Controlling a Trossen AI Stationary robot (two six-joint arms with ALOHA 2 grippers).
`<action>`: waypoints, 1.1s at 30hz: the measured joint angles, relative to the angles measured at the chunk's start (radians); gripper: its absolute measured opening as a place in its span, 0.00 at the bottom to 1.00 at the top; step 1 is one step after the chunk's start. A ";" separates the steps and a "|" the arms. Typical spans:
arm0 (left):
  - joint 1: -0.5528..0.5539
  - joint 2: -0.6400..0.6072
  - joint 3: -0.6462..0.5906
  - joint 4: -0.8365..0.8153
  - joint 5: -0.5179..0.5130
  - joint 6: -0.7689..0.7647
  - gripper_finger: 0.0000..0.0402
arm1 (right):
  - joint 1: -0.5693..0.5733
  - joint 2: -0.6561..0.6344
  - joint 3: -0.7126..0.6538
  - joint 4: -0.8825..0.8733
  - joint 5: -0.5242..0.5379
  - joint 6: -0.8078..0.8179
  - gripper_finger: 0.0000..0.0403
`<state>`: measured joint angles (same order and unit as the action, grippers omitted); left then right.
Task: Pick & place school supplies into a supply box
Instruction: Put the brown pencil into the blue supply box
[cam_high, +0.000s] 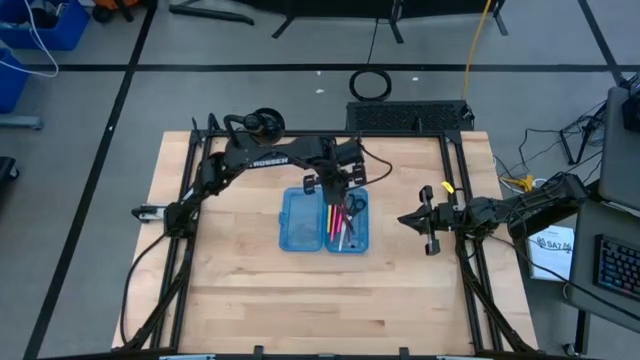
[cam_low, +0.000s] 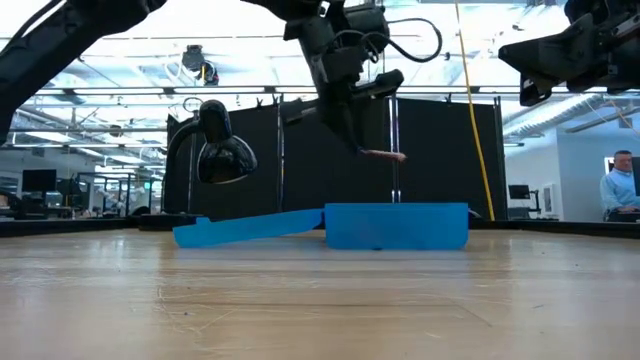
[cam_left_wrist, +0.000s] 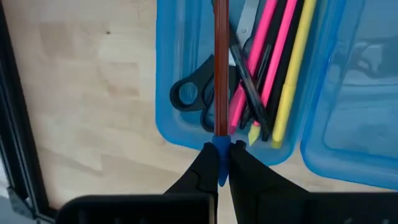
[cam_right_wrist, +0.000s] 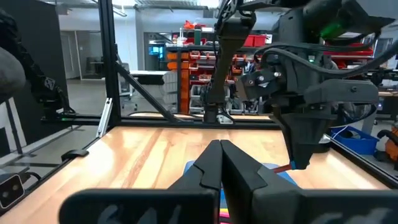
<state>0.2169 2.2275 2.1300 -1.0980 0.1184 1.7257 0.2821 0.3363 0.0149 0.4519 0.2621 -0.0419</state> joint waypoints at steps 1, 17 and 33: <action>0.004 0.003 0.000 0.000 0.011 0.002 0.04 | 0.000 0.000 0.000 0.000 0.000 0.002 0.00; 0.012 0.084 -0.002 -0.047 -0.010 0.087 0.04 | 0.000 0.000 0.000 -0.029 -0.002 0.086 0.00; 0.050 0.144 -0.001 -0.025 -0.014 0.114 0.04 | 0.000 0.001 0.000 -0.032 -0.002 0.084 0.00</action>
<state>0.2669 2.3711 2.1288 -1.1225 0.1043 1.8393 0.2821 0.3370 0.0150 0.4200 0.2604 0.0418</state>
